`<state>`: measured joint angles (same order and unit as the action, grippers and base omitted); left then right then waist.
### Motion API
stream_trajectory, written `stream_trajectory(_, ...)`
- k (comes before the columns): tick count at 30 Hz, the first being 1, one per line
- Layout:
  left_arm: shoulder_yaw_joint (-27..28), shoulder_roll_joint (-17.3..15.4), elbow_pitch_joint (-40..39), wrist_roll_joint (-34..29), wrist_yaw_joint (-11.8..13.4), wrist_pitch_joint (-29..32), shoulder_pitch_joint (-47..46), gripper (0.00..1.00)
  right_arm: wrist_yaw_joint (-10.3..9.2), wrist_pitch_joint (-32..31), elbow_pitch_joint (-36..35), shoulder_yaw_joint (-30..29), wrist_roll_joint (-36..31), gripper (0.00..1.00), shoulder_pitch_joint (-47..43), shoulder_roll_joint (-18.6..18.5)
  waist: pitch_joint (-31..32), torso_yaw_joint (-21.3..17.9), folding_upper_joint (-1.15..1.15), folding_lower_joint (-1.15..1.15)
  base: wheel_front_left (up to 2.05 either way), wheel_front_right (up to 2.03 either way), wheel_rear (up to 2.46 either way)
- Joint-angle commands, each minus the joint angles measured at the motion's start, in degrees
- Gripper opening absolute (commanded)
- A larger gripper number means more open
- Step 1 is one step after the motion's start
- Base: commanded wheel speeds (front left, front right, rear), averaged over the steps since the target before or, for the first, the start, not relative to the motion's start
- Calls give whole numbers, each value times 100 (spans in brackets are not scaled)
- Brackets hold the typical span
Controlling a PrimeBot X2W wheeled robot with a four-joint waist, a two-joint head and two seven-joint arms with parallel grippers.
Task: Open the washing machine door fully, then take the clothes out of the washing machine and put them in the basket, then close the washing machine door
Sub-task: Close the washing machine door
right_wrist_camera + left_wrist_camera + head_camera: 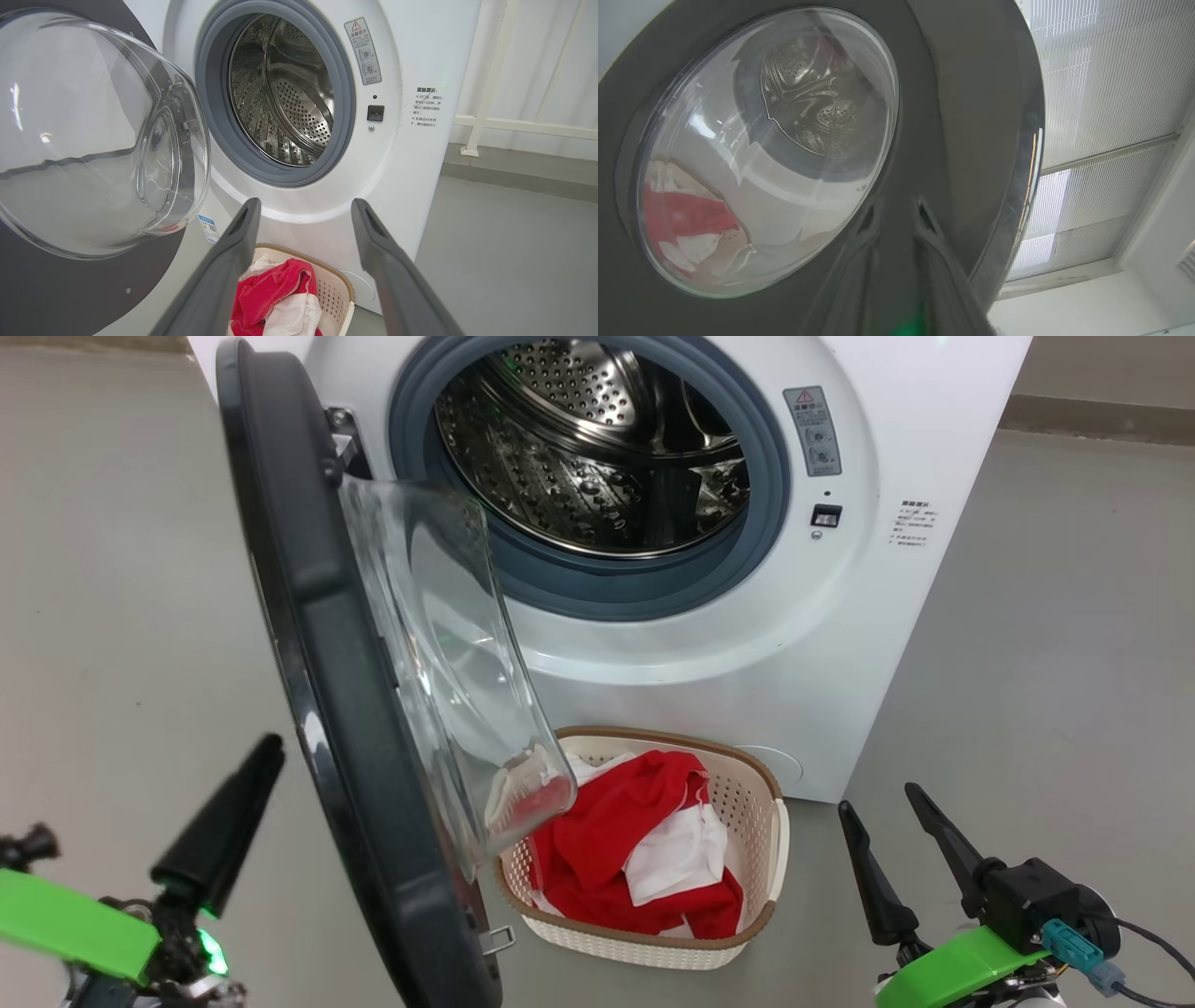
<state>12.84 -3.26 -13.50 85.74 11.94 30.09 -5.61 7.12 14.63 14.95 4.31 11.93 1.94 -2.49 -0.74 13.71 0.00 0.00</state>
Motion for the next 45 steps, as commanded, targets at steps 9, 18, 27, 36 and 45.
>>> stream_trajectory(9, -33, -823, 211, -2344, -1113, -1377, 3, 100, 36, 37, -95, 127, -44, 100, 275, -39, -72, -14, 0, 0, 0, 0, 0)
stream_trajectory(18, -437, -1135, 554, -4944, -1280, -3338, 251, 100, 36, 37, -105, 105, -84, 100, 293, -39, -88, -68, 0, 0, 0, 0, 0)
stream_trajectory(27, -578, -1010, 960, -5851, -1070, -4289, 598, 100, 36, 37, -120, 119, -32, 100, 288, -39, -58, -115, 0, 0, 0, 0, 0)
stream_trajectory(36, -792, -956, 1267, -6346, -1082, -4461, 810, 100, 36, 37, -115, 101, -11, 100, 274, -39, -34, -89, 0, 0, 0, 0, 0)
stream_trajectory(45, -779, -732, 1515, -6586, -1097, -4505, 930, 100, 36, 37, -120, 113, 16, 100, 263, -39, -12, -94, 0, 0, 0, 0, 0)
